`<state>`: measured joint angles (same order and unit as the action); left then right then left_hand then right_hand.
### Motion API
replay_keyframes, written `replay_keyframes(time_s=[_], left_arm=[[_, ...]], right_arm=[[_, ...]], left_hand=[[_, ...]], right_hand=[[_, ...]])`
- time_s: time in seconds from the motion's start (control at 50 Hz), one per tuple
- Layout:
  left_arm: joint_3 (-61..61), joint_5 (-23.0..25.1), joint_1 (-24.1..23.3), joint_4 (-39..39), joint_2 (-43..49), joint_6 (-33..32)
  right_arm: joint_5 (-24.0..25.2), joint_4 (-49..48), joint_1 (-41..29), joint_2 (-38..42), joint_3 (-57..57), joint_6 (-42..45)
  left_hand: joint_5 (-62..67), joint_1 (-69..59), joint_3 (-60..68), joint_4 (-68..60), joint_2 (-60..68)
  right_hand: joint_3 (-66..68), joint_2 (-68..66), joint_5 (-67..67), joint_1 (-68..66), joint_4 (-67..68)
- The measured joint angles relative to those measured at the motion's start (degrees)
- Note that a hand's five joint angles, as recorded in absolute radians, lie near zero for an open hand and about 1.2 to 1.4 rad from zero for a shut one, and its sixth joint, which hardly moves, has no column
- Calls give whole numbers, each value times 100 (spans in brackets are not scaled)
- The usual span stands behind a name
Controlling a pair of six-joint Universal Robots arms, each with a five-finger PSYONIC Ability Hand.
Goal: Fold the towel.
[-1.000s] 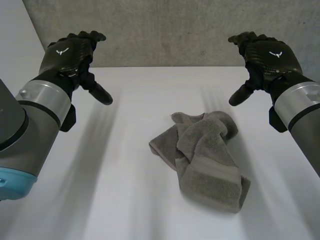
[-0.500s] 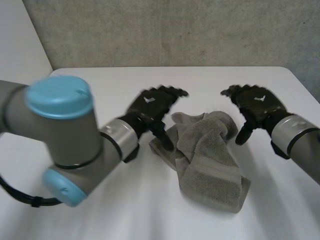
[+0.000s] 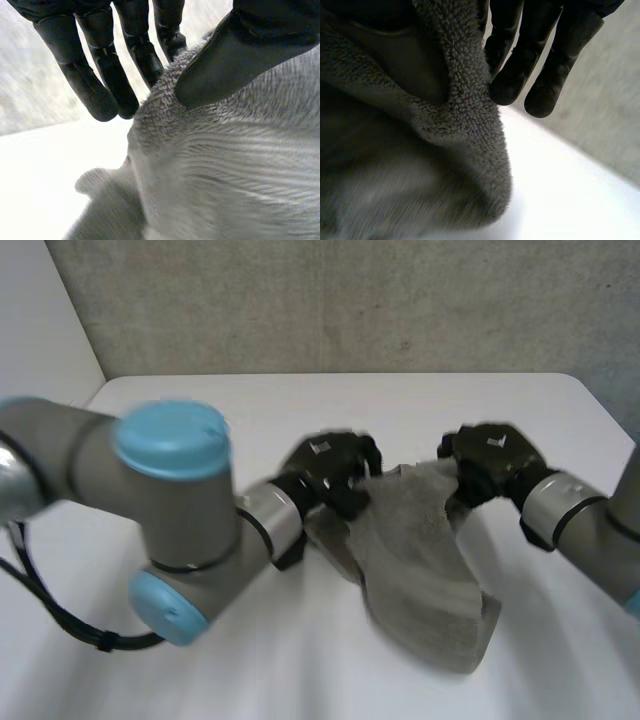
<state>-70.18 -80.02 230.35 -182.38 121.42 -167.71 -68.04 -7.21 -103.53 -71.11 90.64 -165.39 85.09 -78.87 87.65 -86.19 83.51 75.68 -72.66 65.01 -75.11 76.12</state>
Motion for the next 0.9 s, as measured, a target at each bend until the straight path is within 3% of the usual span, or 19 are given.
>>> replay_keyframes(time_s=[0.18,0.28,0.38,0.56,0.58,0.7,0.74,0.9], left_arm=[[-417,63,484,206,-1328,70],[-567,102,940,371,-1825,47],[-700,122,1567,428,-2076,36],[-871,137,2133,448,-1837,-9],[-919,148,2157,477,-1770,-28],[-1477,372,2184,887,-1620,-379],[-1736,478,2184,1021,-1726,-544],[-3011,886,2165,1200,-2770,-1004]], right_arm=[[96,676,-457,-1379,-392,-239],[25,1172,-833,-1603,-897,-513],[-361,1561,-1505,-1078,-1514,-696],[-1008,1989,-2577,449,-2184,-667],[-1026,2072,-2645,580,-2214,-659],[-970,2693,-2761,763,-2257,-555],[-950,2851,-2737,624,-2275,-483],[-886,3076,-2183,-110,-2583,-10]], left_hand=[[-4,-168,18,0,0],[-4,-189,21,0,0],[-4,-224,27,0,0],[-4,-301,39,0,1],[-4,-303,40,0,1],[-4,-336,41,0,2],[-4,-336,42,0,2],[-4,-336,46,0,2]], right_hand=[[2,-90,21,0,0],[61,-99,23,-1,0],[61,-100,23,-1,0],[56,-97,45,3,-3],[-170,24,-168,130,-228],[-5604,5498,-5782,5565,-5647],[-6146,5883,-6219,6080,-6183],[-6199,5896,-6219,6198,-6222]])
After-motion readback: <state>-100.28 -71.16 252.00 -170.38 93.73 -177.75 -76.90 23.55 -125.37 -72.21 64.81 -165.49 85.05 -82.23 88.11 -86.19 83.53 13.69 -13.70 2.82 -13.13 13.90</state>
